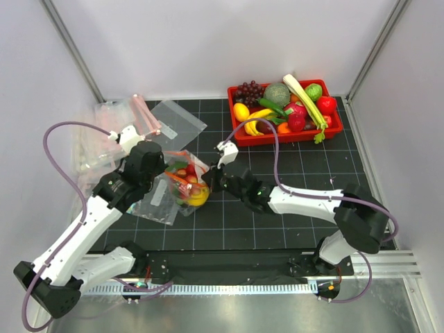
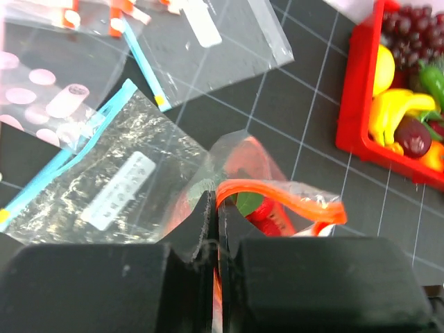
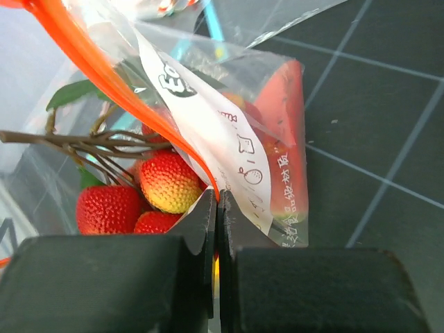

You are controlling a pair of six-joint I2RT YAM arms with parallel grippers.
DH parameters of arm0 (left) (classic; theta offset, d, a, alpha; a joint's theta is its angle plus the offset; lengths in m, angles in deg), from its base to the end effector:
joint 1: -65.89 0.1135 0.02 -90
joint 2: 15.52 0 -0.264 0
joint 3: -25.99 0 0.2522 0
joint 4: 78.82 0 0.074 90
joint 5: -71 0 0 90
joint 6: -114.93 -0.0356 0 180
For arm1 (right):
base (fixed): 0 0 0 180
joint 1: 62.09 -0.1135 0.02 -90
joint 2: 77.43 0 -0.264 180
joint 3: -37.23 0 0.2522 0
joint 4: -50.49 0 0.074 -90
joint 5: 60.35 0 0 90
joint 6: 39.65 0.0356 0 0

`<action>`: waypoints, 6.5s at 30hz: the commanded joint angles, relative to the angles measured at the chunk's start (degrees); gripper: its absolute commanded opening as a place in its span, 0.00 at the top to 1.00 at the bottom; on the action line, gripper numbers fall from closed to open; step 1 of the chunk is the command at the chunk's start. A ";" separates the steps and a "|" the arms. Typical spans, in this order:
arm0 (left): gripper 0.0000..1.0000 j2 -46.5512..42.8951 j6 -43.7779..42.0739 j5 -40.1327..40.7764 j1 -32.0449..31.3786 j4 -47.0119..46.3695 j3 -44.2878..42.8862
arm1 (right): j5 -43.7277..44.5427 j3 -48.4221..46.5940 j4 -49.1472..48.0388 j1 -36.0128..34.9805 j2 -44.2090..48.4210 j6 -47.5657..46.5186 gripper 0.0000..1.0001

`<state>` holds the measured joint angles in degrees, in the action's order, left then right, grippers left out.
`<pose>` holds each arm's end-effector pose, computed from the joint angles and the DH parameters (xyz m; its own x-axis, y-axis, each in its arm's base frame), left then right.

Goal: Place the food in the zip-top bag and seal the zipper
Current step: Adjust the zipper food storage bag at the center of the board, then zip the zipper food storage bag at the center of the board.

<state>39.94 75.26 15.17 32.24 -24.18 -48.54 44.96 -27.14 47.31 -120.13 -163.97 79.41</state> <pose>0.1716 -0.0902 0.3532 -0.3693 -0.5192 -0.7707 -0.3228 0.8494 -0.4175 0.1880 0.2835 0.2466 -0.4838 0.1095 -0.8683 -0.5161 0.7655 0.3842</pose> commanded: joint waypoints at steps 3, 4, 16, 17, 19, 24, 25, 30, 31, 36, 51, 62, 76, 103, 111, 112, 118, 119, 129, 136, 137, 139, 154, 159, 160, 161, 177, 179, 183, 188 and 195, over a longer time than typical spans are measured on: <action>0.99 -2.90 -2.83 2.33 0.25 -6.21 2.40 | -5.12 -3.53 -4.76 -0.05 -0.91 -0.49 0.99; 0.99 -3.08 -3.73 0.13 0.16 -7.91 2.94 | -4.77 -3.18 -4.85 -0.05 0.66 -0.67 0.99; 0.93 -0.09 -10.51 -17.20 -6.78 -15.83 1.27 | 0.42 -3.44 6.67 -0.05 13.50 -1.72 0.99; 0.92 0.08 -10.77 -18.25 -6.78 -16.44 1.27 | 1.20 -3.18 6.75 -0.05 14.38 -1.72 0.99; 0.87 0.79 -11.47 -21.94 -6.87 -16.89 1.18 | 2.35 -3.00 7.54 -0.05 14.82 -1.20 0.99; 0.59 1.49 -14.02 -26.52 -6.96 -18.73 1.27 | 7.09 -1.52 7.65 0.03 14.04 2.40 0.99; 0.54 1.40 -14.37 -27.66 -6.96 -18.82 1.53 | 7.36 -0.99 6.94 0.03 13.86 3.19 0.99; 0.01 -0.79 -17.28 -30.21 -8.27 -21.28 2.94 | 10.34 1.30 5.61 -0.05 13.85 6.62 0.99; 0.00 -1.32 -18.06 -30.22 -8.71 -21.81 3.29 | 12.62 1.74 5.44 -0.05 14.73 7.15 0.99; 0.00 -5.01 -20.18 -32.06 -10.82 -26.20 6.80 | 19.31 4.46 6.23 -0.05 18.68 11.18 0.99; 0.08 -22.49 -23.60 -29.34 -15.57 -42.62 27.71 | 28.81 6.66 10.01 -0.14 23.79 19.28 0.99; 0.22 -25.58 -29.93 -33.64 -16.71 -50.19 34.14 | 28.72 7.10 9.66 -0.05 24.84 19.11 0.99; 0.22 -20.23 -41.00 -25.22 -28.48 -54.07 35.46 | 28.81 7.46 9.13 -0.05 24.67 18.93 0.99; 1.00 -5.19 -44.88 -10.81 -33.24 -50.55 28.61 | 30.83 9.91 7.63 -0.05 26.33 20.16 0.99; 1.00 -9.67 -42.68 -17.81 -27.36 -51.78 30.89 | 26.36 12.13 0.42 -0.41 30.20 9.48 0.81; 1.00 -10.19 -42.33 -19.13 -26.48 -51.61 31.15 | 25.48 11.07 2.69 -0.41 30.81 7.52 0.68; 1.00 -14.76 -41.89 -23.98 -22.86 -52.66 33.87 | 16.53 9.30 1.14 -0.41 35.12 -14.75 0.29; 1.00 -15.73 -41.89 -23.46 -22.86 -52.31 34.14 | 9.89 8.87 0.96 -0.41 35.04 -18.47 0.28; 1.00 -17.41 -43.64 -30.22 -22.95 -48.09 33.88 | -29.15 8.96 2.34 -0.32 34.96 -53.92 0.30; 0.99 -19.24 -46.10 -32.94 -22.95 -44.14 33.44 | -38.42 6.57 10.01 -0.41 33.19 -61.92 0.37; 1.00 -19.86 -46.19 -33.03 -22.95 -44.14 33.79 | -38.69 6.92 10.01 -0.41 32.93 -62.28 0.37; 1.00 -21.18 -47.15 -32.42 -22.95 -44.31 34.84 | -38.86 6.93 10.36 -0.32 32.58 -63.33 0.38; 1.00 -20.13 -51.54 -35.75 -22.95 -46.95 37.22 | -42.82 0.87 18.34 -0.32 26.08 -69.92 0.45; 1.00 -19.51 -52.43 -37.25 -22.95 -46.86 36.95 | -44.14 -3.61 23.97 -0.32 21.96 -73.00 0.45; 1.00 -19.78 -52.52 -37.08 -22.95 -46.86 37.13 | -44.14 -5.27 25.11 -0.32 21.07 -73.53 0.46; 1.00 -20.04 -52.44 -37.07 -22.87 -46.86 37.22 | -44.23 -6.07 27.30 -0.41 20.28 -74.40 0.48; 1.00 -22.07 -52.70 -39.01 -22.87 -48.00 38.27 | -45.63 -6.25 27.15 -0.32 18.60 -75.20 0.63; 1.00 -21.98 -52.79 -39.10 -22.95 -48.00 38.10 | -46.07 -6.52 27.32 -0.41 18.34 -75.20 0.64; 1.00 -21.89 -52.79 -39.36 -22.86 -48.00 38.10 | -46.16 -6.78 27.41 -0.32 17.90 -75.20 0.80; 1.00 -22.94 -52.61 -37.95 -22.87 -47.83 38.45 | -44.67 -6.78 27.67 -0.41 18.60 -75.20 0.99; 1.00 -30.40 -51.56 -32.60 -22.95 -47.83 40.90 | -41.24 -5.03 26.62 -0.32 19.83 -74.41 0.99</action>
<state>13.10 23.21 -21.18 9.23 -69.31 -8.24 0.78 -32.26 74.30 -120.72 -146.05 4.37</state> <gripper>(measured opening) 0.009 0.070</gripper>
